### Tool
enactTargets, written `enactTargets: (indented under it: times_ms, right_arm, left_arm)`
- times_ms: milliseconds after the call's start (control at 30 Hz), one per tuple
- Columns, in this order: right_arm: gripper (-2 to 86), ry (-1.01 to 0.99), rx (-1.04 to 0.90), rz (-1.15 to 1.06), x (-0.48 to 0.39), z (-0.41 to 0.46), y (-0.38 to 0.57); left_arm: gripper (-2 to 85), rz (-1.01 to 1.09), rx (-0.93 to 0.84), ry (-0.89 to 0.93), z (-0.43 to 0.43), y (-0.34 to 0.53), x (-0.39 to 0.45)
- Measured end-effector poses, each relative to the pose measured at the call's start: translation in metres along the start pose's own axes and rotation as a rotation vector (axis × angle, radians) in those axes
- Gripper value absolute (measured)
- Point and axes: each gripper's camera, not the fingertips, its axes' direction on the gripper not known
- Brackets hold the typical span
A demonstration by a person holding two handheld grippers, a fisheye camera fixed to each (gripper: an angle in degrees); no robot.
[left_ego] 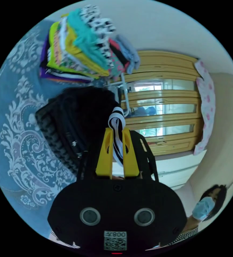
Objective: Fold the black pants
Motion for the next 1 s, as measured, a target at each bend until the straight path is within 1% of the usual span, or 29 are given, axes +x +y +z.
enactTargets:
  times_ms: [33,67,100,200,333,533,700,767,833,900,1000]
  right_arm:
    - [1.6,-0.002,-0.022,0.065,0.031,0.007,0.006]
    - [1.7,-0.013,-0.034,0.089,0.052,0.013,0.013]
    - [1.8,-0.022,-0.036,0.094,0.060,0.015,0.016]
    - [2.0,-0.051,-0.028,0.104,0.085,0.019,0.029]
    - [2.1,-0.008,-0.011,0.067,0.101,0.017,0.031]
    - [2.3,-0.022,0.028,0.074,0.129,0.012,0.036]
    - [2.6,-0.004,0.059,0.066,0.141,0.010,0.041]
    - [2.8,-0.002,0.084,0.066,0.146,0.008,0.043]
    - [3.0,-0.005,0.103,0.065,0.150,0.008,0.045]
    - [3.3,0.002,0.119,0.059,0.152,0.009,0.047]
    - [4.2,-0.011,0.134,0.058,0.157,0.011,0.049]
  left_arm:
    - [6.2,-0.029,-0.004,0.042,0.008,-0.006,-0.030]
    - [6.2,-0.025,0.003,0.127,0.015,-0.012,-0.052]
    - [6.1,-0.021,0.005,0.142,0.017,-0.015,-0.060]
    - [6.3,0.052,-0.049,0.121,0.029,-0.036,-0.088]
    - [7.1,0.116,-0.097,0.082,0.045,-0.060,-0.121]
    - [7.2,0.096,-0.039,0.070,0.052,-0.074,-0.174]
    - [5.6,0.125,0.072,-0.024,0.042,-0.075,-0.200]
    - [3.9,0.181,0.129,-0.109,0.039,-0.072,-0.201]
    - [2.9,0.241,0.159,-0.128,0.042,-0.072,-0.199]
    - [2.0,0.309,0.156,-0.137,0.053,-0.074,-0.195]
    - [0.8,0.409,0.065,-0.233,0.086,-0.085,-0.195]
